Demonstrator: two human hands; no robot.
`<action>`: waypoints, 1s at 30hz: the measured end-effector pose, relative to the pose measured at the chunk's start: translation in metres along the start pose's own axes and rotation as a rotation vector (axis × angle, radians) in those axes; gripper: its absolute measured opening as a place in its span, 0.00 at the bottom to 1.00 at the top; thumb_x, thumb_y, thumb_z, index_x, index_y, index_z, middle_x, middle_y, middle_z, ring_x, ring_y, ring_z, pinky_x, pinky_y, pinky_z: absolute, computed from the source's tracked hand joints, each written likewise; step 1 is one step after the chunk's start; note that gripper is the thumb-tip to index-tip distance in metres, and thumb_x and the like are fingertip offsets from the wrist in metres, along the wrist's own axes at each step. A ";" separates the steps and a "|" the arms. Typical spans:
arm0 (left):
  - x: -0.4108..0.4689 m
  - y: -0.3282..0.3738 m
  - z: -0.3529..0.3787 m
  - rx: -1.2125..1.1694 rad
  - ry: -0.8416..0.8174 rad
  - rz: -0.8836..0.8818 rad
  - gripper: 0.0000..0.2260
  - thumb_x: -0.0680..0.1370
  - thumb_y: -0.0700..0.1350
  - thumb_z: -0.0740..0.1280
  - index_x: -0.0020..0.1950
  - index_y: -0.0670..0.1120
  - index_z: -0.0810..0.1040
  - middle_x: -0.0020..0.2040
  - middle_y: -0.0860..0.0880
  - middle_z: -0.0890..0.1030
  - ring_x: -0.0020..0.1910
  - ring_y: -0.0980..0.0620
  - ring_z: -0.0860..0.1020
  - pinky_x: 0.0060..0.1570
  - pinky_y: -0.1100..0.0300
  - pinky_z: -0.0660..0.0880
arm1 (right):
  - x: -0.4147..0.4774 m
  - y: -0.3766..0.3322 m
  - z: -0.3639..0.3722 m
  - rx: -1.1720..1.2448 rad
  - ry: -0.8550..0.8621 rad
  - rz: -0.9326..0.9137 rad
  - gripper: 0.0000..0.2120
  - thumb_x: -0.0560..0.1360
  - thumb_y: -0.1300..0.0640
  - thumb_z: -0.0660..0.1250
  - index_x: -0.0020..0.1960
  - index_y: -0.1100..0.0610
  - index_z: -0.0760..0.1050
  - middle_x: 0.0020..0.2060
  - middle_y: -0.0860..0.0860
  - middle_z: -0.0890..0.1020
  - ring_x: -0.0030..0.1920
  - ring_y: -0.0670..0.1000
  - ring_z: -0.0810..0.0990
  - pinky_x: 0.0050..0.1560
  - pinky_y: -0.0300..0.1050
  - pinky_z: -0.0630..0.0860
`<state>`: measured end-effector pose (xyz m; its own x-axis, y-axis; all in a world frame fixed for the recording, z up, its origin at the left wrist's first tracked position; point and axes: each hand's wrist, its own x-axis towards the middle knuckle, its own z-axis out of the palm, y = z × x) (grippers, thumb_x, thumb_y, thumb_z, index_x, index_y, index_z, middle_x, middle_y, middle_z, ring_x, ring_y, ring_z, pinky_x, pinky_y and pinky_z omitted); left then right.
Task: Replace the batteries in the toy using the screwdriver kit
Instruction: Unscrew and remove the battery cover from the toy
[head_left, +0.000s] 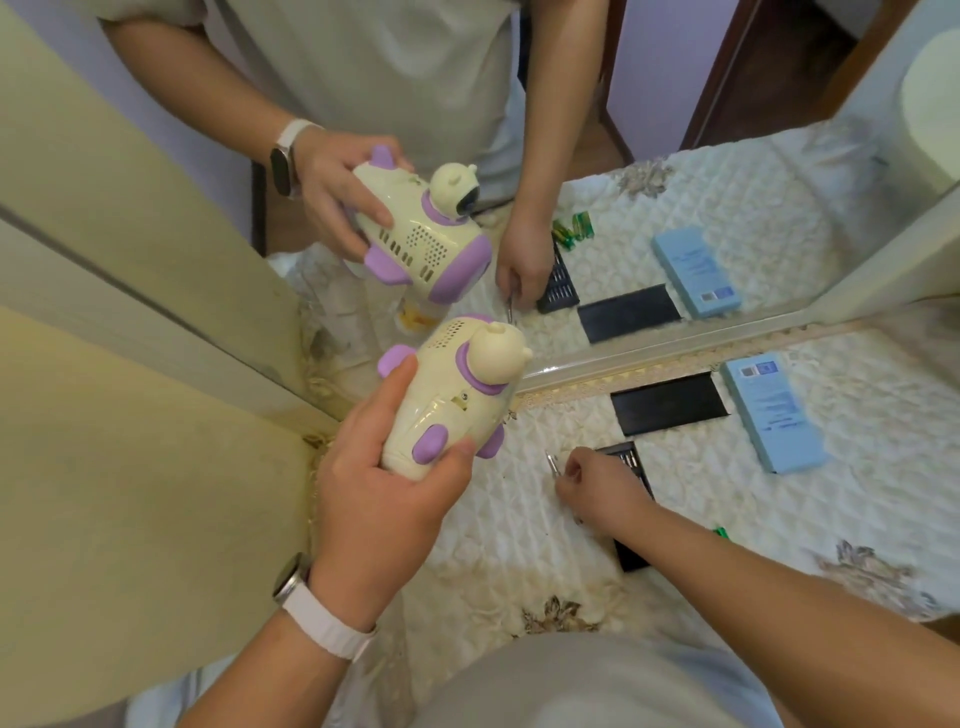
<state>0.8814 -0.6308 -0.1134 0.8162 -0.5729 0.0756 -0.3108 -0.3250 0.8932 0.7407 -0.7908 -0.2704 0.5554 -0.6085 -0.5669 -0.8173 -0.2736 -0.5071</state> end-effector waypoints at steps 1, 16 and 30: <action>-0.001 0.003 0.000 0.002 0.003 0.014 0.30 0.64 0.56 0.72 0.65 0.73 0.70 0.62 0.66 0.77 0.61 0.56 0.78 0.56 0.44 0.78 | -0.005 0.001 -0.005 0.033 0.007 -0.001 0.07 0.77 0.51 0.63 0.48 0.55 0.75 0.41 0.49 0.82 0.39 0.49 0.80 0.42 0.45 0.77; -0.041 0.039 -0.002 0.055 0.047 0.237 0.31 0.66 0.56 0.71 0.69 0.58 0.74 0.60 0.57 0.79 0.57 0.57 0.78 0.53 0.53 0.78 | -0.157 -0.101 -0.139 0.105 0.666 -0.891 0.06 0.73 0.56 0.67 0.49 0.55 0.78 0.39 0.46 0.77 0.37 0.43 0.73 0.37 0.38 0.71; -0.059 0.063 -0.020 0.201 0.090 0.377 0.30 0.65 0.54 0.69 0.67 0.50 0.77 0.56 0.51 0.80 0.48 0.52 0.79 0.44 0.60 0.75 | -0.182 -0.125 -0.134 -0.357 0.797 -1.123 0.05 0.72 0.58 0.69 0.41 0.59 0.81 0.48 0.58 0.79 0.44 0.57 0.74 0.47 0.53 0.71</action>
<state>0.8241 -0.6023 -0.0528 0.6642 -0.6141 0.4262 -0.6764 -0.2511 0.6924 0.7211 -0.7458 -0.0166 0.7886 -0.1635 0.5928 -0.0683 -0.9813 -0.1797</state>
